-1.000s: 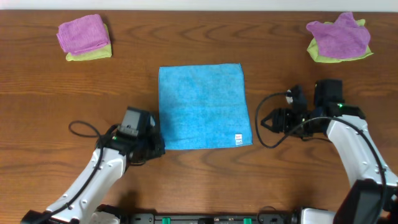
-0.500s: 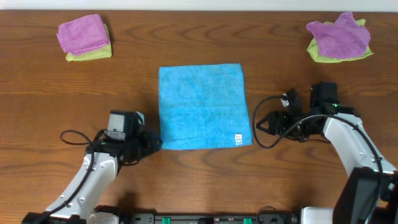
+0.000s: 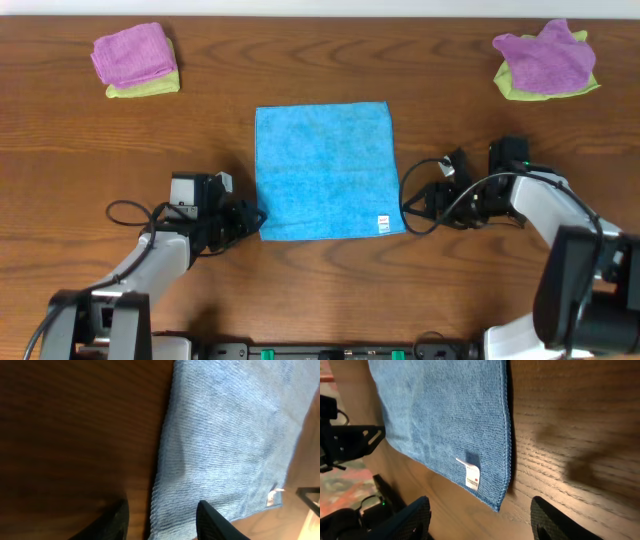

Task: Fold the cloth
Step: 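Pinch the bottom corners of the blue cloth with both grippers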

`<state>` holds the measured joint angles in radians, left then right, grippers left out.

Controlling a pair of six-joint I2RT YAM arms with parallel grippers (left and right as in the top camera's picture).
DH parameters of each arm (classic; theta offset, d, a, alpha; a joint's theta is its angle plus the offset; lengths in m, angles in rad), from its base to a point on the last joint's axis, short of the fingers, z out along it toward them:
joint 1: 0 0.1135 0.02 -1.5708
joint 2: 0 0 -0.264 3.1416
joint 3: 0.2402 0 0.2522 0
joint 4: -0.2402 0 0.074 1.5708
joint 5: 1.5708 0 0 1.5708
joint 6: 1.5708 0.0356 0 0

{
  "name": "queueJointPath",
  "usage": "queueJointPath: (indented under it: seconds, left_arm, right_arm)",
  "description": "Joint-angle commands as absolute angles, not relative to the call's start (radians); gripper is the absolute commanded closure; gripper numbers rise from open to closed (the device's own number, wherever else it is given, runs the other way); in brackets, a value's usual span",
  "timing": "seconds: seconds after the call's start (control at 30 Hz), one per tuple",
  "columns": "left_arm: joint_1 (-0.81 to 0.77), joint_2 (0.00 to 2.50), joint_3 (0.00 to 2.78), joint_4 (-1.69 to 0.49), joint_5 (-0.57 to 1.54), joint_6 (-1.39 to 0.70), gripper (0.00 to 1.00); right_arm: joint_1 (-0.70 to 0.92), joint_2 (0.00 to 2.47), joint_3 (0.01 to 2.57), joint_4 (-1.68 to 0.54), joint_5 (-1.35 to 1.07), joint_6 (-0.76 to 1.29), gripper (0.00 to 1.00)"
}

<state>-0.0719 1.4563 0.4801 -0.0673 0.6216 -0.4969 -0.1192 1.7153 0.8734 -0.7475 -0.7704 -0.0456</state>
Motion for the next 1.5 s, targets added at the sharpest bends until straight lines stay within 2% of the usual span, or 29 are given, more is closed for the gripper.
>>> queueJointPath:
  seconds: [0.0, 0.47, 0.63, 0.93, 1.47]
  left_arm:
    - [-0.066, 1.488, 0.474, -0.070, 0.675, -0.487, 0.51]
    - [-0.066, 1.504, 0.474, -0.059, 0.700, -0.494, 0.48]
    - [-0.066, 1.504, 0.474, -0.059, 0.700, -0.494, 0.42]
    - [-0.066, 1.504, 0.474, -0.090, 0.709, -0.495, 0.43]
    - [-0.066, 1.504, 0.455, -0.134, 0.761, -0.504, 0.46]
  right_arm:
    - [-0.113, 1.747, 0.867, -0.752, -0.828, -0.086, 0.35]
    - [-0.130, 1.786, 0.789, -0.664, -0.873, -0.096, 0.34]
    - [-0.130, 1.786, 0.786, -0.620, -0.877, -0.075, 0.35]
    - [-0.130, 1.788, 0.722, -0.537, -0.900, -0.038, 0.34]
    - [-0.130, 1.949, 0.718, -0.472, -0.977, -0.022, 0.43]
